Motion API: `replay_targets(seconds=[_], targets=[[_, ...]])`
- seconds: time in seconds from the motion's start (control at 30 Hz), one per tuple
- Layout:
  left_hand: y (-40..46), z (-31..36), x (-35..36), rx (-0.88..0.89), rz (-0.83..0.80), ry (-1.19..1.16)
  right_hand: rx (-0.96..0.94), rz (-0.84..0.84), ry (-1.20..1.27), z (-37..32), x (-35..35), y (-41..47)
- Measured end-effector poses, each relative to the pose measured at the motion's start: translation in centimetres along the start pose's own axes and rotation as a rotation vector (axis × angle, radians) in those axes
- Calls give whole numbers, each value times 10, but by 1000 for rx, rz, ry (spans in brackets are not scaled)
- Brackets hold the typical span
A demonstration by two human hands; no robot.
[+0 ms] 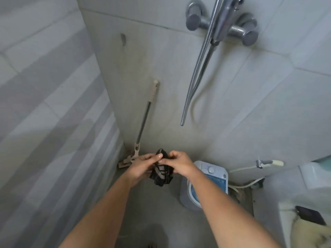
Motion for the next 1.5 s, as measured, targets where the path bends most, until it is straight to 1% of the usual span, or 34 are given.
replay_targets(seconds=[0.1,0.2,0.27,0.37,0.5,0.63,0.73,0.8,0.87,0.97,1.07,1.17,1.27,1.37,1.5], targets=[[-24,29,-9,27,8,30,44,-114,5,-35,2,-14],[-46,60,-23,73,57,40,20,-130,-4,-77,2,-29],[-61,83,-31,121,97,61,-58,-119,-63,-109,5,-40],[-84,117,-40,190,156,206,-225,11,-252,-152,10,-49],[-105,158,-55,354,301,476,-409,141,-386,-196,15,-61],[-120,199,-53,456,423,716,-552,130,-404,-234,23,-69],[-126,228,-55,506,473,807,-609,89,-413,-263,29,-66],[-128,250,-58,542,472,853,-641,83,-439,-279,29,-62],[-128,274,-64,594,484,925,-701,107,-507,-298,25,-56],[-126,306,-69,683,514,1040,-738,133,-577,-325,16,-47],[-116,334,-76,752,535,1074,-805,209,-661,-354,6,-32],[-102,365,-81,793,537,1114,-805,267,-686,-378,0,-15],[-79,387,-90,817,562,1169,-824,331,-645,-397,-4,5],[-56,398,-101,844,643,1149,-815,373,-629,-411,-3,27],[-16,409,-110,884,782,1213,-902,489,-784,-427,3,61]])
Point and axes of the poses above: each hand's wrist, its own y-axis towards the middle knuckle, its own x-axis out of the palm, z = x × y, the point moved 4 cm from there along y, towards the middle knuckle, and after that the axes turned 1 degree about x, right-handed, at the moved point
